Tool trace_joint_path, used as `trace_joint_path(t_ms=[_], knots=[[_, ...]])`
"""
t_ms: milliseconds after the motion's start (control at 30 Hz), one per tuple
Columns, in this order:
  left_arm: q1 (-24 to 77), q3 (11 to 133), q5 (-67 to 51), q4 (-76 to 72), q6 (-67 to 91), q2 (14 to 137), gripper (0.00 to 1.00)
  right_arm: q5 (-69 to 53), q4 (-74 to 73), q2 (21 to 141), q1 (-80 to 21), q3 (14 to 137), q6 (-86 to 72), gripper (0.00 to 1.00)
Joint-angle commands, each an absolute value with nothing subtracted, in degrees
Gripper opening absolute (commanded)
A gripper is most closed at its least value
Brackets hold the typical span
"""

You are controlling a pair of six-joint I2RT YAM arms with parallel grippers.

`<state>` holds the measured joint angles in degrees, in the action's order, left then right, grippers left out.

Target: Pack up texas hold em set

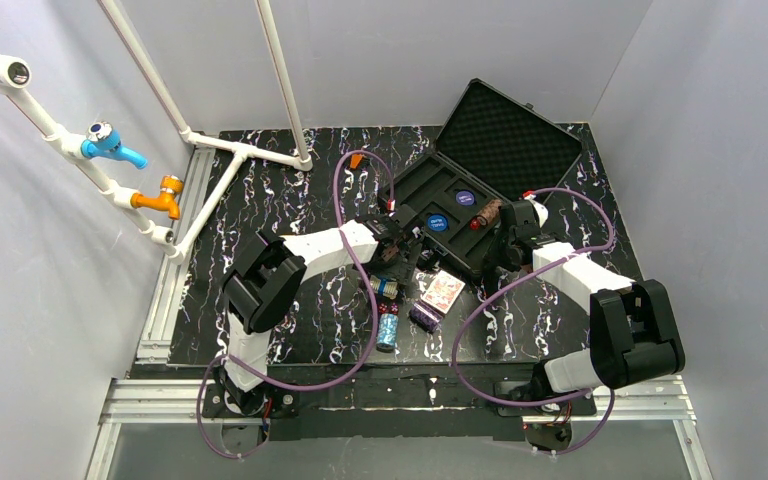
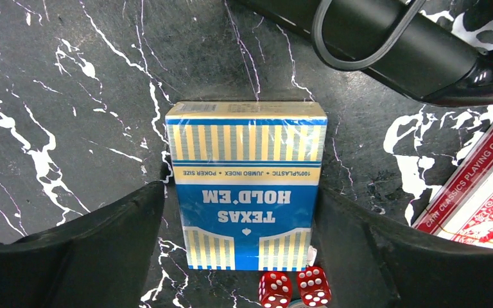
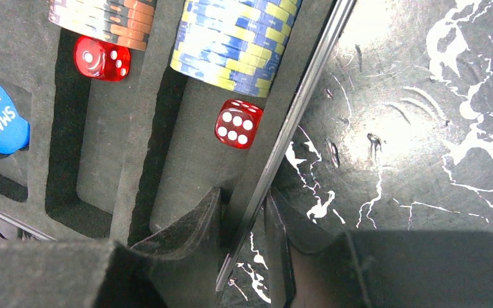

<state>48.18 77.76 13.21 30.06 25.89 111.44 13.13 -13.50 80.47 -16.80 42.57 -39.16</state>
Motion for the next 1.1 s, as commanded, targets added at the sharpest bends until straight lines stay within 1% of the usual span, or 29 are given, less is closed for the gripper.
trace_joint_path(t_ms=[0, 167, 233, 300, 433, 500, 633, 700, 733, 767, 867, 900, 967, 1067], knots=[[48.5, 78.9, 15.0, 32.2, 25.9, 111.8, 0.8, 9.3, -16.2, 81.4, -17.9, 41.1, -37.7, 0.27], [48.5, 78.9, 14.3, 32.3, 26.5, 111.5, 0.65, 9.2, -16.0, 81.6, -17.9, 41.1, -37.5, 0.27], [48.4, 79.1, 14.3, 32.6, 28.3, 111.5, 0.64, 9.5, -16.2, 81.5, -17.9, 41.4, -37.5, 0.27], [48.4, 80.3, 15.5, 34.3, 31.7, 111.8, 0.63, 9.8, -16.7, 81.3, -17.9, 41.9, -37.2, 0.31], [48.3, 83.6, 20.8, 40.7, 41.3, 113.4, 0.62, 9.3, -17.4, 80.7, -17.9, 42.9, -35.8, 0.44], [47.9, 83.7, 22.2, 42.1, 45.3, 113.2, 0.61, 8.6, -17.6, 80.0, -17.9, 43.2, -34.8, 0.55], [47.0, 82.8, 22.8, 42.2, 50.5, 112.5, 0.63, 8.6, -18.6, 78.4, -17.9, 44.1, -33.2, 0.76], [46.3, 82.3, 22.5, 42.0, 51.9, 112.1, 0.65, 9.1, -19.7, 77.6, -17.9, 44.9, -32.5, 0.83], [46.1, 82.0, 22.3, 41.7, 52.2, 111.8, 0.68, 9.3, -20.1, 77.2, -17.9, 45.4, -32.1, 0.86], [46.1, 81.5, 21.9, 40.8, 52.0, 111.3, 0.73, 9.4, -20.5, 76.8, -17.9, 45.8, -31.5, 0.88], [46.0, 78.5, 20.5, 36.4, 49.8, 108.4, 0.95, 8.8, -21.4, 75.4, -17.9, 47.1, -29.4, 0.94], [46.0, 77.5, 20.0, 34.9, 49.0, 106.7, 0.98, 8.5, -21.8, 74.6, -17.9, 47.6, -28.9, 0.95], [46.0, 76.5, 19.3, 33.2, 47.0, 104.5, 0.98, 8.1, -22.4, 73.5, -18.0, 48.7, -28.0, 0.98], [46.0, 76.6, 18.3, 33.2, 42.9, 101.4, 0.98, 7.5, -23.8, 72.1, -18.4, 50.9, -26.9, 0.98]])
